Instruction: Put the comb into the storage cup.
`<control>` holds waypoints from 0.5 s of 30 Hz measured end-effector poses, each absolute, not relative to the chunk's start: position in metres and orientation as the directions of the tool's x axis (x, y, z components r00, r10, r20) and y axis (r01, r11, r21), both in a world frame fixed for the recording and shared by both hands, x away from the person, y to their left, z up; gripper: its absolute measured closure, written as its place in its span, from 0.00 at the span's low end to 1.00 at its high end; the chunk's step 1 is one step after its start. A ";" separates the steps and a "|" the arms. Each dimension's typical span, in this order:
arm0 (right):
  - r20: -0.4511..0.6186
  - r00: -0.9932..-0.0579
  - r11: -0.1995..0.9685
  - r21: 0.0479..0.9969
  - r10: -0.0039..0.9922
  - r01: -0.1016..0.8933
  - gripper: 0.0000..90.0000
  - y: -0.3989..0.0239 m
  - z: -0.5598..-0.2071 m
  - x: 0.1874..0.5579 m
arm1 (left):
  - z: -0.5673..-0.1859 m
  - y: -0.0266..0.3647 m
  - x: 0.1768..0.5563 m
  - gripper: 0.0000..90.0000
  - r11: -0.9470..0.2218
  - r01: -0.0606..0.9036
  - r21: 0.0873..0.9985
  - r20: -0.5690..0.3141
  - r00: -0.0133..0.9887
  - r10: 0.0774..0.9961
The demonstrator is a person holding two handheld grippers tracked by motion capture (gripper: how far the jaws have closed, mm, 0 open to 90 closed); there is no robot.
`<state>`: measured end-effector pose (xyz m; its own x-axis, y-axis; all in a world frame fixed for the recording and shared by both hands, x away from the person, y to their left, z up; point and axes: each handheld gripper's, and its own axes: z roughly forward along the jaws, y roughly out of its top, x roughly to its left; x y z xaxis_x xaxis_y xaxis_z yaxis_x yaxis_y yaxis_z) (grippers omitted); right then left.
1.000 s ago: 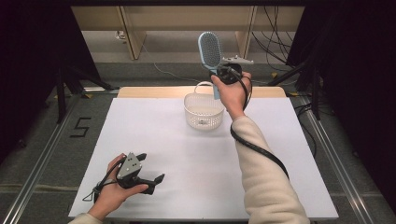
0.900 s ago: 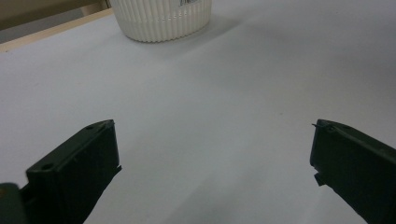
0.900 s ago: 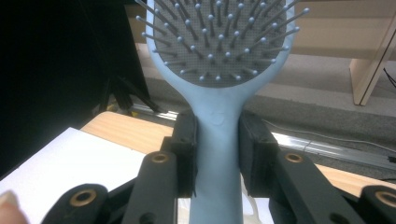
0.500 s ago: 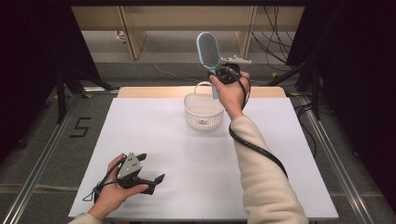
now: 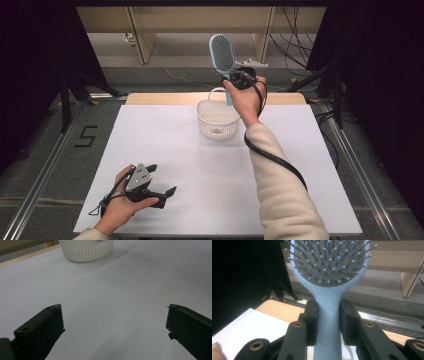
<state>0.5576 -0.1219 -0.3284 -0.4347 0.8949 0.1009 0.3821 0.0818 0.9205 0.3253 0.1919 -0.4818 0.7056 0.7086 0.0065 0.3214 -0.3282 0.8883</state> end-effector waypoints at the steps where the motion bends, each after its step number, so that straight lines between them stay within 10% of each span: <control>1: 0.101 -0.435 0.081 0.921 0.895 0.382 0.79 -0.122 -0.328 0.558 | -0.482 0.192 0.325 0.01 -0.328 0.321 0.888 0.007 0.706 0.708; 15: 0.093 -0.446 0.095 0.919 0.890 0.382 0.79 -0.118 -0.330 0.561 | -0.482 0.192 0.325 0.01 -0.326 0.325 0.888 0.002 0.705 0.709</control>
<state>0.5610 -0.1177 -0.3304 -0.4463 0.8900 0.0932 0.3819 0.0952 0.9193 0.3253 0.1917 -0.4821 0.7053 0.7089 0.0023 0.3246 -0.3258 0.8879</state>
